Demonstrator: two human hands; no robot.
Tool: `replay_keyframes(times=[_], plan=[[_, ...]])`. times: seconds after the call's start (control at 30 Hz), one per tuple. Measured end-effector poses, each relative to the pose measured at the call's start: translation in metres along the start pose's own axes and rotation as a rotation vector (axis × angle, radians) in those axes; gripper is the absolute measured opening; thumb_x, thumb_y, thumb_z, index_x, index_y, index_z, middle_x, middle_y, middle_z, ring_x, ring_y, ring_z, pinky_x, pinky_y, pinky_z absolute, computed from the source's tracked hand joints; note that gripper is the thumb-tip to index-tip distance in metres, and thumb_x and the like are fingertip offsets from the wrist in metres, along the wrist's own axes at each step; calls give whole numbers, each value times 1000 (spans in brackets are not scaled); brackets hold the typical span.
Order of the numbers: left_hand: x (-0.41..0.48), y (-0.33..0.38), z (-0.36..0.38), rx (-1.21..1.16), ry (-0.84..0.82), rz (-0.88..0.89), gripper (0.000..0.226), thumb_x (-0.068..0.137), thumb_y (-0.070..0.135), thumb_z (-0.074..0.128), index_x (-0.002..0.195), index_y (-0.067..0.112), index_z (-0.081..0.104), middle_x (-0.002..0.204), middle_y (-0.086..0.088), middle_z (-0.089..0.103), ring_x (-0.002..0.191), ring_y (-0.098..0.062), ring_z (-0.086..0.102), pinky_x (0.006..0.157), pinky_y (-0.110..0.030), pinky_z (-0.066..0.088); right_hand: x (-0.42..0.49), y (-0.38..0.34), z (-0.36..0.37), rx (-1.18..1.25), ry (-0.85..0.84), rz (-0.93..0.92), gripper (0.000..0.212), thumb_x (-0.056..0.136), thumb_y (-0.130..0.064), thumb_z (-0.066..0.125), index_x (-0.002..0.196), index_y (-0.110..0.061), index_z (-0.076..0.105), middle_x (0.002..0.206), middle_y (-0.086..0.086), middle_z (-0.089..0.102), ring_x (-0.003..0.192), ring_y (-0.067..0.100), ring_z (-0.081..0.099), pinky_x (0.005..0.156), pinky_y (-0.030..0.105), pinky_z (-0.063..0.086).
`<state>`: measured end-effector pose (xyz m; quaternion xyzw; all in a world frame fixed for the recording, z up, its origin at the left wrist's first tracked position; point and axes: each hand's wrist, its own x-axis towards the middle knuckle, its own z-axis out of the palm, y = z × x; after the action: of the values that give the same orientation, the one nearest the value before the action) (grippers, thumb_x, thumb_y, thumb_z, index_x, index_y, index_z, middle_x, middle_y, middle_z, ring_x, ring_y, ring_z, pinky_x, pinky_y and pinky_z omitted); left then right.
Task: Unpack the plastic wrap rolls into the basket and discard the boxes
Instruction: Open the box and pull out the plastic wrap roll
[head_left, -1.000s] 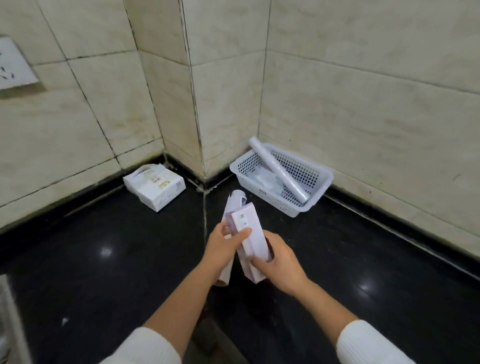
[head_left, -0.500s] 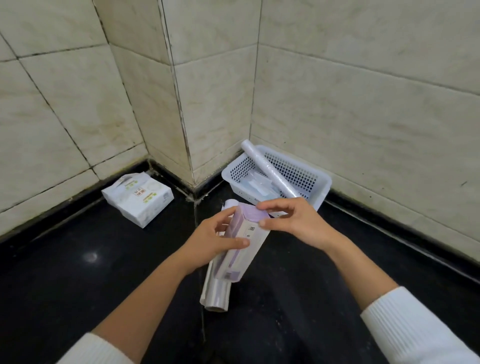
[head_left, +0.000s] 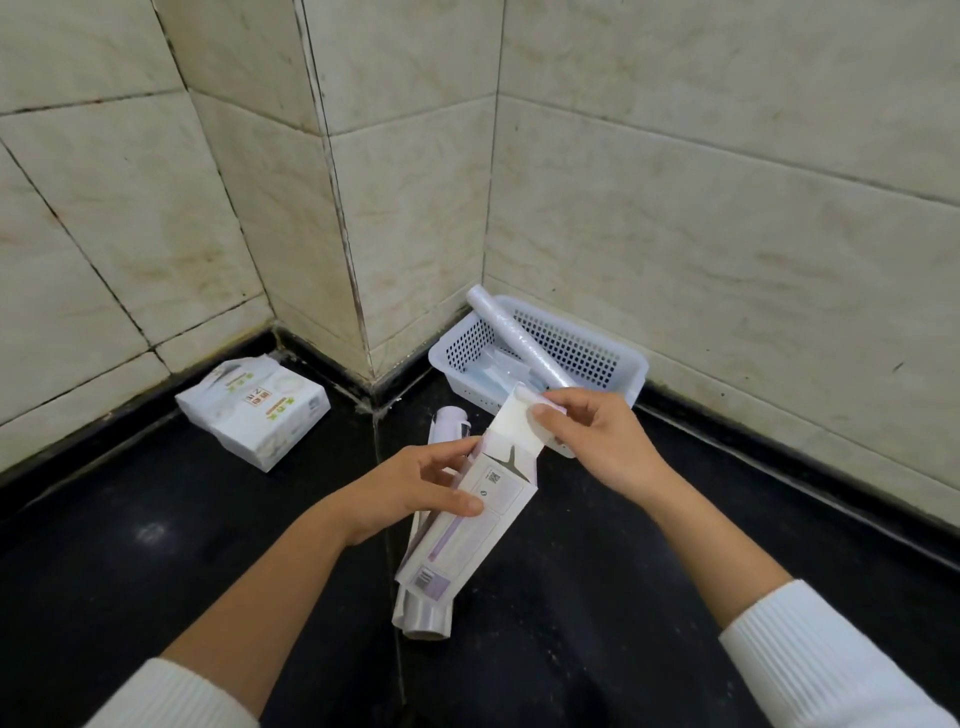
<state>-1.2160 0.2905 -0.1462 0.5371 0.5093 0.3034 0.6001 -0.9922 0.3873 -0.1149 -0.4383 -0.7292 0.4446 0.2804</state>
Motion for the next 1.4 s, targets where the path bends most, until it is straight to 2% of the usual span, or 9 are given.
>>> replay_keyframes(times=[0.1, 0.23, 0.33, 0.5, 0.67, 0.77, 1.03, 1.3, 1.4], plan=[[1, -3, 4, 43, 25, 12, 71, 71, 32, 81, 133, 44, 50, 128, 3, 64, 118, -16, 59, 104, -44, 44, -4, 6, 2, -309, 212, -170, 32, 82, -22, 72, 113, -22, 62, 106, -8, 56, 90, 7, 54, 76, 13, 42], [6, -4, 8, 124, 160, 29, 71, 63, 41, 85, 123, 57, 53, 119, 13, 67, 112, -7, 61, 101, -36, 47, -9, 2, 4, -176, -37, -101, 10, 81, -31, 72, 88, -23, 73, 89, -7, 70, 81, 5, 63, 73, 21, 46], [8, 0, 10, 151, 257, 32, 69, 58, 43, 87, 107, 73, 50, 113, 31, 64, 108, 7, 57, 90, -17, 47, -10, -2, 3, -54, -165, 39, 24, 77, -44, 75, 94, -27, 75, 84, -9, 74, 81, 0, 67, 75, 15, 51], [6, 9, 19, 204, 267, 125, 68, 66, 28, 86, 104, 73, 52, 107, 45, 59, 102, 23, 54, 73, 4, 41, -13, -5, 1, 8, -166, 63, 31, 72, -26, 79, 102, -25, 71, 89, -4, 72, 78, 1, 67, 69, 13, 53], [9, 6, 19, 201, 335, 142, 70, 66, 30, 85, 119, 60, 52, 115, 27, 66, 110, 7, 57, 92, -18, 44, -15, -5, -6, -5, -58, -39, 32, 77, 0, 59, 98, -23, 68, 98, 4, 69, 76, 15, 60, 72, 30, 55], [11, 5, 18, 185, 342, 162, 72, 66, 25, 85, 126, 49, 53, 118, 19, 67, 111, 2, 59, 92, -20, 46, -15, -3, -9, -76, -61, -31, 25, 82, -1, 58, 82, -20, 74, 102, -6, 68, 84, -2, 62, 70, 15, 46], [18, 1, 26, 201, 358, 189, 75, 67, 26, 86, 130, 47, 51, 115, 20, 65, 110, 1, 60, 87, -14, 50, -14, -4, 3, -39, 4, -13, 17, 76, -30, 78, 92, -26, 78, 113, -8, 64, 99, -5, 56, 75, 3, 38], [16, -1, 28, 392, 466, 267, 62, 68, 31, 81, 122, 46, 56, 104, 22, 59, 104, -3, 57, 91, -34, 51, -19, -6, 18, -240, -11, 12, 60, 54, -68, 70, 104, -34, 70, 134, -10, 43, 134, 7, 25, 106, 27, 24], [17, -4, 27, 394, 528, 313, 68, 67, 28, 82, 123, 51, 53, 111, 21, 58, 110, -7, 56, 96, -37, 49, -20, -7, 19, -215, 28, 5, 46, 68, -59, 66, 109, -41, 69, 144, -6, 39, 138, 10, 19, 114, 34, 21]])
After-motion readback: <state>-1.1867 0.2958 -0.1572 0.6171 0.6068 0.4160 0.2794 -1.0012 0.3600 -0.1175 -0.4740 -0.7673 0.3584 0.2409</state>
